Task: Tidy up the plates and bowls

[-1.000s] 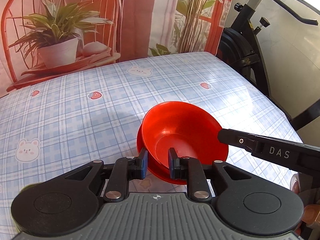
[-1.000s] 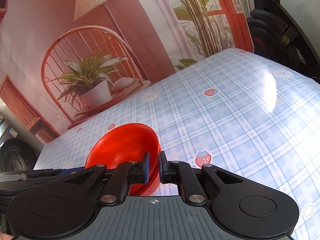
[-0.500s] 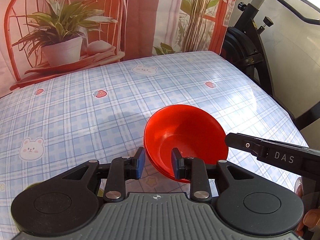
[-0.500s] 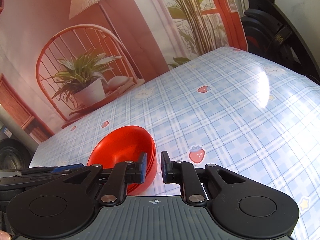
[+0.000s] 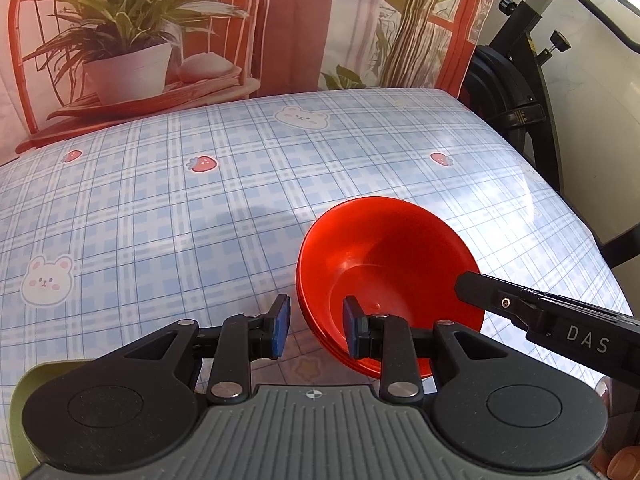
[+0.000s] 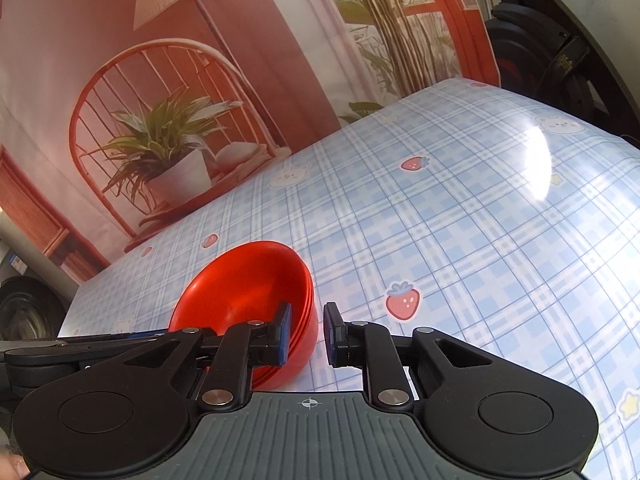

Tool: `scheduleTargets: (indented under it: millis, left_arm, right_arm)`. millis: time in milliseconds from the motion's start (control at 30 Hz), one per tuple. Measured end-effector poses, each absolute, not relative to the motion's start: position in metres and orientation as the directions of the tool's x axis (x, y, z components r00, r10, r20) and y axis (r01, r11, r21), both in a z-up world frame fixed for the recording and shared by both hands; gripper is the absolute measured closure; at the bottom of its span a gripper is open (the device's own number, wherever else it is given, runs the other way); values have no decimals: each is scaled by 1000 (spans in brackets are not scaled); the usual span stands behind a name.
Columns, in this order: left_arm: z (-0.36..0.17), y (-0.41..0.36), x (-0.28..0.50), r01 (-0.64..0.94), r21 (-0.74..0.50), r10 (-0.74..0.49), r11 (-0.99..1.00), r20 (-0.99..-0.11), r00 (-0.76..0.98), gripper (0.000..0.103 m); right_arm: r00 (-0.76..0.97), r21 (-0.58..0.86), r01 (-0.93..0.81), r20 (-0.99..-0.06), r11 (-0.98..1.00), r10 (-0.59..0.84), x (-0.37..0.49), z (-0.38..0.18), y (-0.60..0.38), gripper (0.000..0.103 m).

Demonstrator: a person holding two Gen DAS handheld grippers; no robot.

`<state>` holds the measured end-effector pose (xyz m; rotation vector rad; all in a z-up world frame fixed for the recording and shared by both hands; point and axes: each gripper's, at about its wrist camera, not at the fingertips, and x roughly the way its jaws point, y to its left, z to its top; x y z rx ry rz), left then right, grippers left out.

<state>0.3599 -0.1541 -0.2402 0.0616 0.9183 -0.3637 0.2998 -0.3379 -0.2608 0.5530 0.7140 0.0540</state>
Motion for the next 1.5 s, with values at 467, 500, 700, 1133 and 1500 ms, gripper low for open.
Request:
scheduleTargets:
  millis: [467,500,700,1133,1500]
  left_arm:
    - [-250,-153,362,314,-165,-320,935,-775,545,83]
    - [-249,-154,360,313,-160,-316,936,-775,548,83]
    - [-242,-154,346,308,-146,-303,940,-773,558,84]
    - [-202,-135,302,281,-102,-263,954,-735,625,83]
    - [-166,-103,262,251,-63,-226,966,-679,698,82]
  right_arm:
    - [756,535,136,-600,834,262,303,-270,-337,89]
    - [758,535,140,-600,833,257,302,-270,-336,90]
    - [757,534,157,-605,831,246,297,-269,-335,92]
    - [780,512,84,-568,855,264,271,-230,-313,93]
    - [787,476,0,-542,879,294,253,-191,-277,94]
